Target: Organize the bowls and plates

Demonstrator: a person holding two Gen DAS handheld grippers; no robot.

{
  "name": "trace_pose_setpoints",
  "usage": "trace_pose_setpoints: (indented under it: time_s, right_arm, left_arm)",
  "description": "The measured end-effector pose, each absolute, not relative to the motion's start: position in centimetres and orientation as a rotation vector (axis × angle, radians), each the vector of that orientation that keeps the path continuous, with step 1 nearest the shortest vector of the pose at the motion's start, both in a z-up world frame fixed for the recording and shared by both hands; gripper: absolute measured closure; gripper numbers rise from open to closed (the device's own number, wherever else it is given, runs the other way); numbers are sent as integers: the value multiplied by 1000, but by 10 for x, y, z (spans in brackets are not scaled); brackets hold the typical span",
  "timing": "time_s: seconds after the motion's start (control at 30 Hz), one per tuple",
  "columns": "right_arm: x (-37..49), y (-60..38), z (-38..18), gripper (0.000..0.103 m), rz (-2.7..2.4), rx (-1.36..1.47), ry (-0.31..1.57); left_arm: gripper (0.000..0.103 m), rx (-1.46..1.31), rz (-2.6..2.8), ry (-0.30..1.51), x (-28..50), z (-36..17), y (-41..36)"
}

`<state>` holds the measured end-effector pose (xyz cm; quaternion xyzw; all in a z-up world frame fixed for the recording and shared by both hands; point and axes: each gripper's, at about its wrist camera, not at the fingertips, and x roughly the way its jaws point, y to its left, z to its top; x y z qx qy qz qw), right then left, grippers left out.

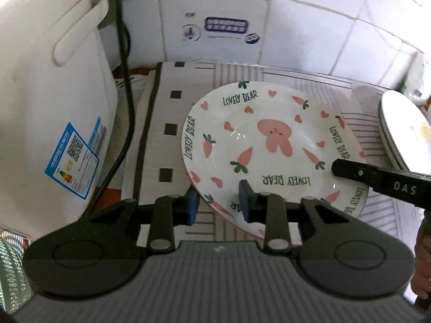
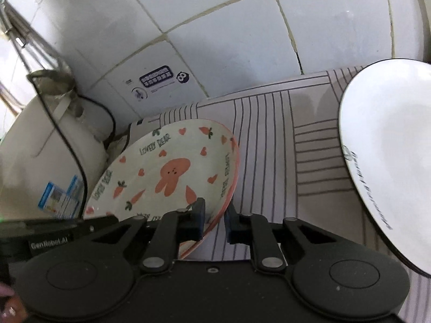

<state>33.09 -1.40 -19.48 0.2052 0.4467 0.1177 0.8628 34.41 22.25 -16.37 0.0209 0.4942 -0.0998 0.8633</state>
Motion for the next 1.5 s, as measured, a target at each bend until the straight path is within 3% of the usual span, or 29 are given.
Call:
trace_pose_setpoints:
  time_s: [0.73,1.5]
  right_arm:
    - [245,-151,-119,81,37,389,795]
    - [254,-231,-149,80,-1,431,933]
  left_arm:
    - [74,104,-500,972,320,-100,71]
    - [74,149,-480,1172,351,-136,-13]
